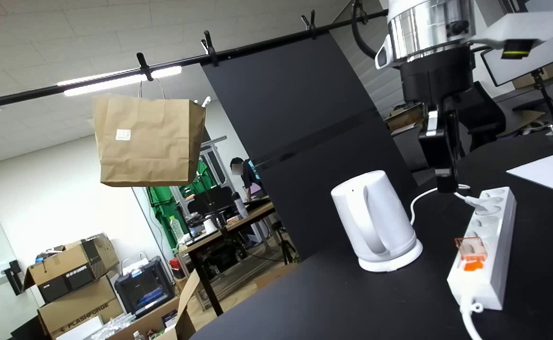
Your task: Turn on the extension cable
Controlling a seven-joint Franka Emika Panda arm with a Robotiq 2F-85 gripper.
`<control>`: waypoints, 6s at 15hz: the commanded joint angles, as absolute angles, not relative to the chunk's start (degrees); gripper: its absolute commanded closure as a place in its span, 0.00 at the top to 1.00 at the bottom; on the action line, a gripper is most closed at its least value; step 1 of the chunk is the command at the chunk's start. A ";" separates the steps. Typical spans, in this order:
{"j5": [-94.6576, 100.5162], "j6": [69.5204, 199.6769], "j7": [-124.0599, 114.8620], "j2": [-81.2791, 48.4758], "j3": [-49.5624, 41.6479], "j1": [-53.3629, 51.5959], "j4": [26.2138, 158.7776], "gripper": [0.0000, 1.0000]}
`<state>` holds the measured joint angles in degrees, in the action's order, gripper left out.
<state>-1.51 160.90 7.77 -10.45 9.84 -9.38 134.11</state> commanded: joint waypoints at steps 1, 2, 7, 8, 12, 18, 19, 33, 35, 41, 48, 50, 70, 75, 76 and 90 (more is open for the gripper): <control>-1.25 160.86 7.53 -10.36 10.31 -8.98 134.23 0.02; -1.26 160.86 7.53 -10.07 10.34 -9.00 134.40 0.01; -1.27 160.86 7.53 -9.71 10.37 -9.03 134.41 0.01; -1.27 160.86 7.53 -9.71 10.37 -9.03 134.41 0.01; 0.40 160.34 7.78 -12.52 9.92 -9.17 132.38 0.00; -3.92 153.81 11.86 -18.96 11.78 -6.37 124.41 0.00; -4.65 151.69 12.51 -20.15 11.99 -5.92 122.57 0.00; -3.70 136.36 11.62 -31.23 11.25 -8.25 109.14 0.00; -2.94 136.11 11.38 -31.37 11.10 -8.94 109.25 0.00; 0.78 135.59 10.49 -30.67 10.09 -10.55 110.24 0.00; 5.10 135.95 9.12 -31.21 8.72 -12.11 110.41 0.00; 5.74 135.98 8.73 -31.42 8.40 -12.35 110.40 0.00; 6.93 134.86 8.35 -33.81 7.74 -12.42 107.89 0.00; 6.86 134.79 8.43 -34.48 7.78 -12.52 106.73 0.00; 6.82 134.77 8.45 -34.70 7.78 -12.53 106.47 0.00; 5.60 145.53 3.82 -30.10 8.15 -12.91 117.26 0.00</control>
<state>5.57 139.29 8.44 -33.58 8.17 -12.06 109.91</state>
